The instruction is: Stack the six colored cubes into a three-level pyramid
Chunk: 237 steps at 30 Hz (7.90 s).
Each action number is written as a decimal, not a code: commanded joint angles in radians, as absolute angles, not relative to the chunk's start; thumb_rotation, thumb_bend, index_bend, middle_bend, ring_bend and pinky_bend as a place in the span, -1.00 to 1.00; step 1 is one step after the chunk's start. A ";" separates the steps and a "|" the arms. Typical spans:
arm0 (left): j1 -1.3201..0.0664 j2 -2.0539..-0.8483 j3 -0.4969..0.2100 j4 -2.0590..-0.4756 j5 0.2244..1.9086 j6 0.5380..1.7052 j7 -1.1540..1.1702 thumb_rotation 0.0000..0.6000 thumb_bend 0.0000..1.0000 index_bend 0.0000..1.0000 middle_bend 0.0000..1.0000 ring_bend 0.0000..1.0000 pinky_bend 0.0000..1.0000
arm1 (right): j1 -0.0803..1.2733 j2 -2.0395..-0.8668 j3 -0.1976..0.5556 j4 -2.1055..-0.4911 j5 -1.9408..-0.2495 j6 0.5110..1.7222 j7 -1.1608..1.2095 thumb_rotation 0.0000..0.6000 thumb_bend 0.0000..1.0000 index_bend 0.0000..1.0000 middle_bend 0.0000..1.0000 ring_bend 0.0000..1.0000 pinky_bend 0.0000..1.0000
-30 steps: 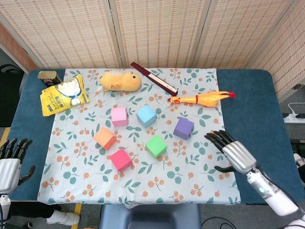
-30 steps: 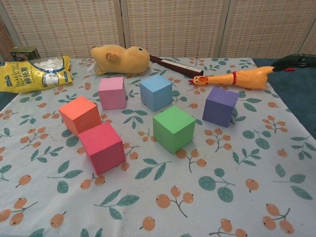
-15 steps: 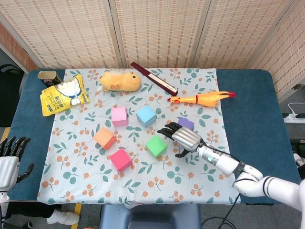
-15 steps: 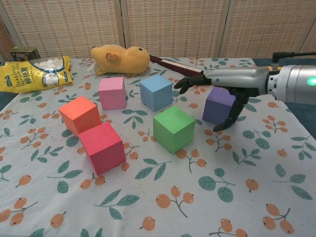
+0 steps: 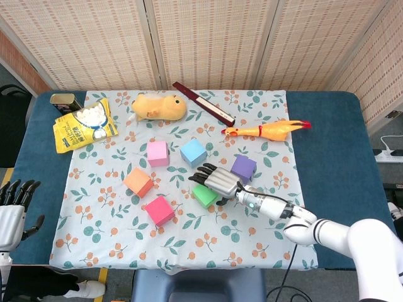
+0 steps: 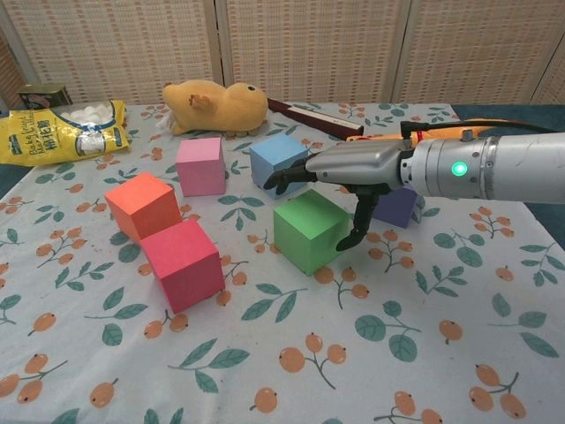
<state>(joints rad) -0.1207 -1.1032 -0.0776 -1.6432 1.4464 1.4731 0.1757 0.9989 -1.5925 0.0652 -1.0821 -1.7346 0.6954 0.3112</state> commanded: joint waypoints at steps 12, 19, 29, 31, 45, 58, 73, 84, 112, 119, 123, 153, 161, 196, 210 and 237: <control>-0.115 -1.115 -0.069 -1.616 1.470 1.489 0.144 1.00 -0.33 -0.73 -0.75 -0.88 -0.94 | 0.929 -1.708 0.208 -1.147 -1.408 0.749 0.074 1.00 -0.81 -0.40 -0.18 -0.84 -0.88; -0.117 -1.120 -0.066 -1.603 1.481 1.489 0.127 1.00 -0.33 -0.73 -0.76 -0.88 -0.94 | 0.937 -1.773 0.291 -1.231 -1.091 0.755 -0.230 1.00 -0.81 -0.41 -0.18 -0.83 -0.88; -0.119 -1.128 -0.060 -1.580 1.491 1.486 0.098 1.00 -0.33 -0.73 -0.75 -0.88 -0.94 | 1.003 -1.922 0.346 -1.209 -0.785 0.885 -0.514 1.00 -0.80 -0.40 -0.18 -0.83 -0.89; -0.117 -1.128 -0.059 -1.578 1.492 1.488 0.094 1.00 -0.33 -0.73 -0.76 -0.88 -0.94 | 1.015 -1.936 0.353 -1.198 -0.759 0.894 -0.539 1.00 -0.80 -0.40 -0.18 -0.83 -0.89; -0.116 -1.134 -0.056 -1.563 1.497 1.489 0.076 1.00 -0.33 -0.73 -0.76 -0.88 -0.94 | 1.031 -1.963 0.354 -1.185 -0.675 0.923 -0.614 1.00 -0.80 -0.99 -0.57 -1.00 -1.00; -0.122 -1.136 -0.057 -1.551 1.515 1.496 0.065 1.00 -0.33 -0.73 -0.76 -0.88 -0.95 | 0.894 -1.699 0.326 -1.563 -0.792 1.069 -0.566 1.00 -0.81 -1.00 -0.91 -1.00 -1.00; -0.133 -1.142 -0.046 -1.563 1.526 1.477 0.079 1.00 -0.34 -0.73 -0.76 -0.88 -0.95 | 0.739 -1.522 0.319 -1.541 -0.678 1.066 -0.407 1.00 -0.97 -1.00 -0.83 -1.00 -1.00; -0.131 -1.141 -0.036 -1.568 1.530 1.472 0.082 1.00 -0.33 -0.73 -0.76 -0.88 -0.95 | 0.754 -1.614 0.299 -1.433 -0.664 0.976 -0.337 1.00 -0.97 -1.00 -0.79 -1.00 -1.00; -0.124 -1.127 -0.035 -1.590 1.521 1.474 0.089 1.00 -0.34 -0.73 -0.76 -0.88 -0.95 | 0.822 -1.488 0.261 -1.301 -1.243 0.664 0.170 1.00 -0.69 -0.37 -0.35 -0.83 -0.74; -0.125 -1.124 -0.036 -1.606 1.518 1.473 0.106 1.00 -0.33 -0.73 -0.76 -0.88 -0.95 | 0.875 -1.558 0.245 -1.172 -1.341 0.617 0.357 1.00 -0.69 -0.40 -0.35 -0.83 -0.81; -0.128 -1.122 -0.037 -1.609 1.515 1.466 0.110 1.00 -0.33 -0.73 -0.76 -0.88 -0.95 | 0.894 -1.618 0.236 -1.106 -1.377 0.634 0.435 1.00 -0.69 -0.42 -0.35 -0.83 -0.82; -0.130 -1.142 -0.032 -1.559 1.538 1.474 0.059 1.00 -0.33 -0.73 -0.77 -0.88 -0.95 | 0.852 -1.738 0.239 -1.160 -1.193 0.788 0.104 1.00 -0.69 -0.48 -0.35 -0.89 -0.95; -0.125 -1.142 -0.029 -1.558 1.537 1.480 0.055 1.00 -0.33 -0.73 -0.77 -0.88 -0.95 | 0.850 -1.770 0.253 -1.134 -1.179 0.797 0.111 1.00 -0.69 -0.48 -0.35 -0.89 -0.95; -0.128 -1.144 -0.028 -1.554 1.538 1.473 0.053 1.00 -0.33 -0.73 -0.78 -0.88 -0.95 | 0.849 -1.819 0.265 -1.116 -1.164 0.792 0.094 1.00 -0.69 -0.48 -0.35 -0.91 -1.00; -0.127 -1.144 -0.027 -1.552 1.540 1.476 0.051 1.00 -0.33 -0.73 -0.78 -0.88 -0.95 | 0.857 -1.824 0.266 -1.111 -1.146 0.762 0.080 1.00 -0.69 -0.71 -0.38 -0.99 -1.00; -0.134 -1.137 -0.026 -1.562 1.550 1.473 0.066 1.00 -0.34 -0.73 -0.79 -0.88 -0.95 | 0.856 -1.799 0.272 -1.138 -1.147 0.768 0.071 1.00 -0.69 -1.00 -0.71 -1.00 -1.00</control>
